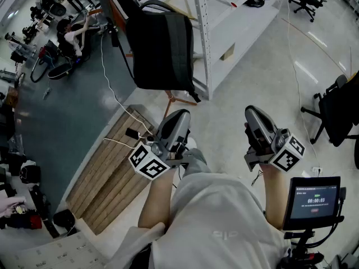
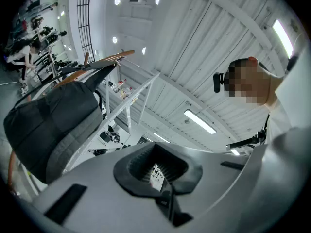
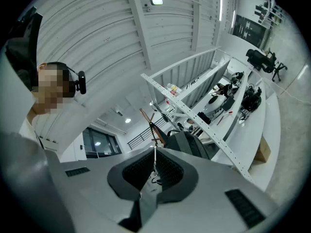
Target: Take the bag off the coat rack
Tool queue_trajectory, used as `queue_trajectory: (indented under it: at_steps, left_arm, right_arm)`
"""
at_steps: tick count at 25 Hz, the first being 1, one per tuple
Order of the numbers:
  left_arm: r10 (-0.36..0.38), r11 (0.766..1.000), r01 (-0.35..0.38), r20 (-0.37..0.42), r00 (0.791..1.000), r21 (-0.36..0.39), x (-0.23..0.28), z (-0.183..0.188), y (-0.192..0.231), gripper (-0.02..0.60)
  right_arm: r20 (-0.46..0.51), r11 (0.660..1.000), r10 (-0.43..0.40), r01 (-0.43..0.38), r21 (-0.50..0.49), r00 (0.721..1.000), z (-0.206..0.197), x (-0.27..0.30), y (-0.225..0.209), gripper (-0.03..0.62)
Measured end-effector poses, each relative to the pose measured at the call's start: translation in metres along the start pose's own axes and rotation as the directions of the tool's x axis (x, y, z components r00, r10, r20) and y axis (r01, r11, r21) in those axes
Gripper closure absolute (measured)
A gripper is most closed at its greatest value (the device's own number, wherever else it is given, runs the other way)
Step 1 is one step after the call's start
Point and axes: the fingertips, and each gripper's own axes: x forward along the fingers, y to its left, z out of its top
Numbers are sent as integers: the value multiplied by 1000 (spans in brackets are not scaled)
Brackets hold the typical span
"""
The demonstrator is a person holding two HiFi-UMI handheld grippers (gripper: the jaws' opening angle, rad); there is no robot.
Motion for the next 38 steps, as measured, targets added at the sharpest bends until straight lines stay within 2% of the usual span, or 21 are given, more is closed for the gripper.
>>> queue_trajectory:
  at_steps: [4, 9, 15, 19, 23, 24, 27, 28, 31, 32, 35, 36, 37, 38]
  left_arm:
    - [13, 1000, -13, 6, 1000, 12, 3, 28, 35, 575]
    - [35, 999, -36, 20, 999, 31, 17, 81, 123, 575]
    - [67, 995, -70, 42, 997, 70, 12, 144, 202, 575]
    - [88, 990, -93, 53, 995, 106, -2, 174, 236, 574]
    - [141, 978, -155, 107, 984, 143, -13, 206, 266, 574]
    - [153, 973, -171, 123, 981, 157, -12, 215, 271, 574]
    - [175, 955, -207, 161, 971, 211, 3, 256, 288, 573]
    - [181, 947, -219, 172, 968, 235, 8, 276, 294, 572]
    - [187, 910, -245, 196, 962, 335, 19, 349, 304, 509]
    - [185, 892, -248, 194, 963, 378, 24, 372, 304, 482]
    - [177, 839, -231, 154, 972, 492, 57, 422, 304, 427]
    - [171, 826, -218, 138, 976, 520, 71, 433, 303, 409]
    - [163, 814, -203, 121, 979, 544, 84, 443, 301, 393]
    - [155, 805, -186, 103, 983, 564, 98, 452, 299, 381]
  right_arm:
    - [1, 1000, 2, -2, 11, 1000, -2, 45, -6, 580]
    - [-4, 999, 47, -47, 26, 999, -6, 150, -35, 580]
    - [-10, 993, 104, -104, -58, 995, 4, 262, -35, 580]
    - [-36, 983, 133, -136, -124, 990, 4, 320, -27, 579]
    - [-67, 965, 185, -194, -177, 980, 15, 377, -17, 576]
    - [-85, 958, 206, -218, -188, 975, 20, 389, -14, 550]
    - [-144, 928, 248, -278, -250, 958, 45, 427, -5, 468]
    - [-160, 915, 254, -290, -279, 954, 54, 443, -1, 461]
    - [-205, 882, 267, -324, -341, 942, 74, 492, 24, 380]
    - [-218, 876, 267, -331, -352, 939, 78, 507, 33, 352]
    - [-250, 864, 228, -314, -394, 941, 86, 541, 38, 347]
    - [-261, 862, 213, -307, -402, 941, 86, 548, 36, 343]
    - [-274, 865, 206, -306, -399, 939, 85, 553, 36, 305]
    - [-287, 870, 208, -311, -383, 935, 82, 557, 37, 304]
